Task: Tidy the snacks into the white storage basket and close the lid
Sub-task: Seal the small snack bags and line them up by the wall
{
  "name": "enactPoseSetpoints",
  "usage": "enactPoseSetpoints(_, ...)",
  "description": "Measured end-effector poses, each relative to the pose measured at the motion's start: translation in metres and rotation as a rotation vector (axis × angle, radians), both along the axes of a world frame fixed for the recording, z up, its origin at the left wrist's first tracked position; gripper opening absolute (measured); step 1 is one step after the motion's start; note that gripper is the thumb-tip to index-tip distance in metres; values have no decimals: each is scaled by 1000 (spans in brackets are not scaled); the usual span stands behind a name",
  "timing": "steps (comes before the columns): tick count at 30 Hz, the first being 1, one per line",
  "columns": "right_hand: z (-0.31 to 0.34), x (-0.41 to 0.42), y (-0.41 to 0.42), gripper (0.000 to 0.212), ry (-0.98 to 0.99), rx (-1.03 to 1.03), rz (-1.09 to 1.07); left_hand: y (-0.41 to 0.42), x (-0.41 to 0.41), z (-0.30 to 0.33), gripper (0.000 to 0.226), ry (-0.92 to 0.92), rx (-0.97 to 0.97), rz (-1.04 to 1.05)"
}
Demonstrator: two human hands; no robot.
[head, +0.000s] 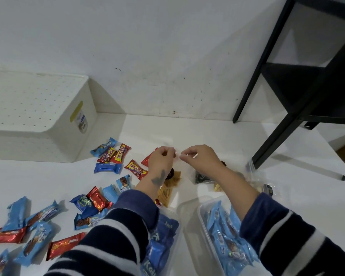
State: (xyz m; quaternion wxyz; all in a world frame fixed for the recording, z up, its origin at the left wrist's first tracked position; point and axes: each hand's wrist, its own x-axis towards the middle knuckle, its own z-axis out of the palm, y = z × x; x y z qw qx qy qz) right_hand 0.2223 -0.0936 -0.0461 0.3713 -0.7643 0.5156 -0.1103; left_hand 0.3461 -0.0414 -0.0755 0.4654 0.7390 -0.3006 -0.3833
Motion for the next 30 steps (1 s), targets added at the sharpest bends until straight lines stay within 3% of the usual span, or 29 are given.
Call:
enactPoseSetpoints(5, -4, 3, -3, 13, -31, 13, -132, 4, -3, -1, 18, -7, -17, -33)
enactPoseSetpoints(10, -8, 8, -9, 28, 44, 10, -169, 5, -4, -3, 15, -81, -62, -52)
enactPoseSetpoints(12, -9, 11, -11, 30, 62, -5, -155, 9, -1, -10, 7, -192, -85, -66)
enactPoseSetpoints(13, -8, 12, -13, 31, 61, -6, -148, 14, 4, -15, 16, -310, -76, -84)
enactPoseSetpoints(15, -6, 13, -16, 29, 29, 2, -132, 25, 15, -27, 55, -527, 21, -233)
enactPoseSetpoints(18, -7, 14, -18, 29, -16, 8, -123, 39, 23, -38, 93, -470, 152, -413)
enactPoseSetpoints(24, -12, 6, -17, 27, -11, 34, -210, 43, 21, -36, 93, -525, 139, -469)
enactPoseSetpoints(28, -9, 0, -14, 10, -120, 60, -220, 46, 19, -38, 91, -492, 113, -432)
enactPoseSetpoints(30, -12, -2, -4, 25, -218, 100, -259, 47, 18, -42, 91, -479, 138, -383)
